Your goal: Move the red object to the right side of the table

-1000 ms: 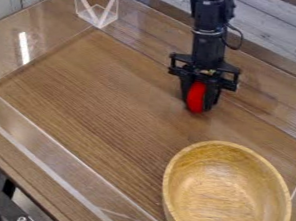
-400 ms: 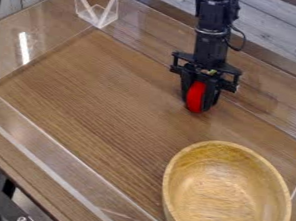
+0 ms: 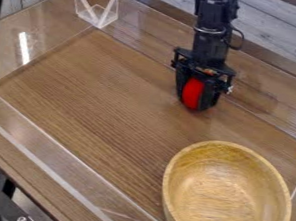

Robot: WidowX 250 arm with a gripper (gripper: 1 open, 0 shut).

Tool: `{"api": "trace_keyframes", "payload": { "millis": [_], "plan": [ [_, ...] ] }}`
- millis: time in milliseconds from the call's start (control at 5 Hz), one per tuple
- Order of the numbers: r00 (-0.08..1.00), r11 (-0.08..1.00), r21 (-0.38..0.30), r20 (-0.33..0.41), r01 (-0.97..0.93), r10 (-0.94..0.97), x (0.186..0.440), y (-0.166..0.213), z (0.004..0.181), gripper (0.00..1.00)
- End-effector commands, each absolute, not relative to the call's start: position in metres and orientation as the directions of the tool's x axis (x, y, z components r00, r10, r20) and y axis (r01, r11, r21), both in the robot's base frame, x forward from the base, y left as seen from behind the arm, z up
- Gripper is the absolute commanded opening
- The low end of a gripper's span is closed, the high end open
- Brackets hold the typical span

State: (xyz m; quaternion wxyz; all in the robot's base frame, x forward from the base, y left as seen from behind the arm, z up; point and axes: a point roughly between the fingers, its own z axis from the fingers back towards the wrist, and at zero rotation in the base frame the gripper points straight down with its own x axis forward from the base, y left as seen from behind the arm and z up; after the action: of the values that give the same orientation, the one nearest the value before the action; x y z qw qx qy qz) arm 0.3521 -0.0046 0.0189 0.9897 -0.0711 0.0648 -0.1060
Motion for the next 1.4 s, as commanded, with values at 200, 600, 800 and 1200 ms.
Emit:
{"api": "trace_keyframes", "payload": {
  "millis": [200, 600, 800, 1200],
  "plan": [
    [0.946, 0.939, -0.15, -0.049, 0.311, -0.321, 0.357, -0.022, 0.032, 1.0],
    [0.934, 0.927, -0.122, -0.005, 0.354, -0.357, 0.359, -0.029, 0.056, 0.0],
    [0.952, 0.947, -0.095, 0.036, 0.307, -0.304, 0.357, -0.034, 0.09, 0.0],
    [0.984, 0.979, -0.103, 0.053, 0.175, -0.171, 0.349, -0.057, 0.1, 0.0]
  ]
}}
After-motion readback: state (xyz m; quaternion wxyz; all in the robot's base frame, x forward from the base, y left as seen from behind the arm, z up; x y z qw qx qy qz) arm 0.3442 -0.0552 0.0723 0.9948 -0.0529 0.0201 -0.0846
